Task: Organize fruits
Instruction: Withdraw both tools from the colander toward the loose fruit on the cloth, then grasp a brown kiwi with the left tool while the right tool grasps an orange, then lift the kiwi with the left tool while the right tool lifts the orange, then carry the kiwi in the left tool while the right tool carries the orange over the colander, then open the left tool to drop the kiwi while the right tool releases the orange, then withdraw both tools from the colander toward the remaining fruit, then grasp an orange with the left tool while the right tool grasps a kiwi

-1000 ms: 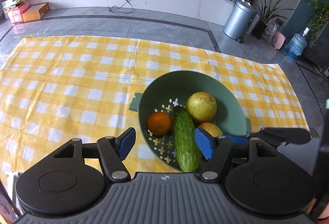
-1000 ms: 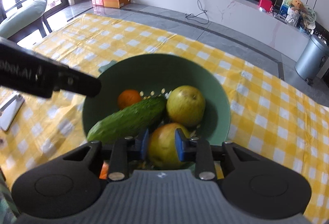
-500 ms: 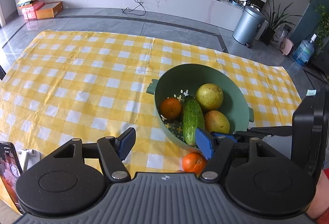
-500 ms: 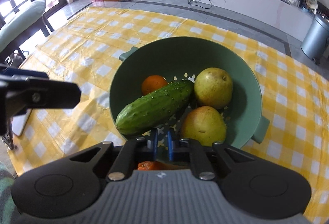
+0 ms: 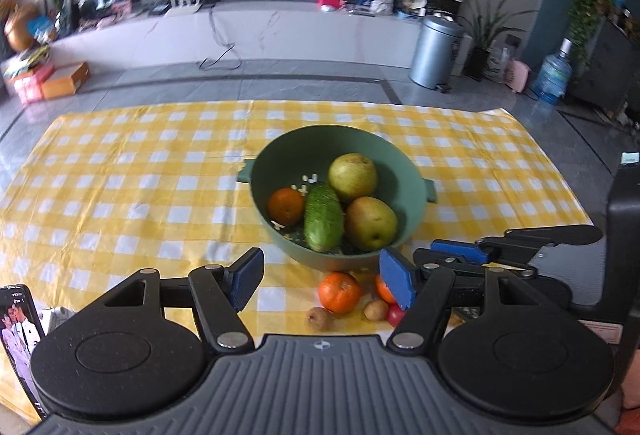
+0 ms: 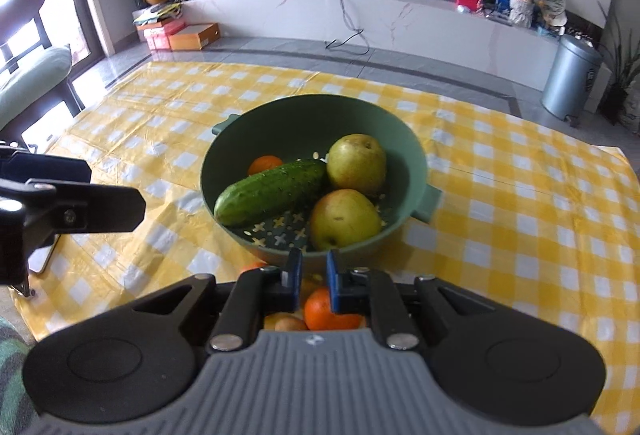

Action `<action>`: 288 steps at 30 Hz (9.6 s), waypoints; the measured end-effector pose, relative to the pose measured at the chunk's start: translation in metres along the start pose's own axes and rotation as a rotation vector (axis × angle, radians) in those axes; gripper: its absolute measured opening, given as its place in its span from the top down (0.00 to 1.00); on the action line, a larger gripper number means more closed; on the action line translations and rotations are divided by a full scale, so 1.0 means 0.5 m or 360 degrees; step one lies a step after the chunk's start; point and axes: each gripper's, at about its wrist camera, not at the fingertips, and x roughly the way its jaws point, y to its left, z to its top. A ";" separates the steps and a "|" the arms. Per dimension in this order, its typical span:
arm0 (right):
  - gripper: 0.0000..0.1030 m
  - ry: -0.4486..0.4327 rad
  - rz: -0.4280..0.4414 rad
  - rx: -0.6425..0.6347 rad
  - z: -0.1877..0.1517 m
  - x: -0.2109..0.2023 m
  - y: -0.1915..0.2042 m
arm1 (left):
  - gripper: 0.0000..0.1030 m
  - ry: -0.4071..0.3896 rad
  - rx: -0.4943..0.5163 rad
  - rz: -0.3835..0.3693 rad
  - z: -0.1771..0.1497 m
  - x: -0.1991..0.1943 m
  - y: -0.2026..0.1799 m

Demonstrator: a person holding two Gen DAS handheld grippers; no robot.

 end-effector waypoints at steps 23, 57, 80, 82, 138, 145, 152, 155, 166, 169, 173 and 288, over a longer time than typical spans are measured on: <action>0.80 -0.0067 -0.0109 0.0210 -0.220 -0.085 -0.041 | 0.31 -0.0044 0.0193 -0.0187 -0.124 0.015 -0.080; 0.65 -0.0152 -0.0022 0.0322 -0.193 0.026 -0.064 | 0.50 0.0070 0.0049 0.0023 -0.160 0.194 0.002; 0.57 -0.0138 -0.0126 0.0185 -0.172 0.066 -0.039 | 0.72 0.0131 0.0037 0.0022 -0.154 0.225 0.006; 0.57 -0.0126 -0.0142 0.0177 -0.171 0.069 -0.039 | 0.72 0.0125 0.0036 0.0017 -0.151 0.218 0.006; 0.62 -0.0127 0.0304 -0.0229 0.051 0.080 -0.075 | 0.73 0.0349 -0.0195 -0.0415 0.066 0.234 0.042; 0.62 -0.0039 0.0439 -0.0235 0.068 0.097 -0.072 | 0.73 0.0391 -0.0031 -0.0321 0.083 0.228 0.033; 0.62 0.0034 0.0544 -0.0167 0.080 0.124 -0.073 | 0.71 0.0358 0.0143 -0.0205 0.096 0.218 0.020; 0.62 0.0063 0.0591 -0.0123 0.081 0.138 -0.071 | 0.66 0.0315 0.0329 -0.0080 0.101 0.211 0.002; 0.61 0.0150 0.0620 -0.0013 0.087 0.172 -0.069 | 0.47 0.0300 0.0318 -0.0171 0.106 0.199 0.036; 0.59 0.0159 0.0618 0.0010 0.086 0.173 -0.068 | 0.41 0.0270 0.0257 -0.0207 0.113 0.191 0.044; 0.59 0.0154 0.0616 0.0032 0.085 0.170 -0.067 | 0.41 0.0250 0.0234 -0.0214 0.118 0.180 0.045; 0.68 -0.0157 -0.0113 0.0285 -0.220 -0.037 -0.064 | 0.62 0.0061 0.0037 -0.0086 -0.134 0.129 -0.029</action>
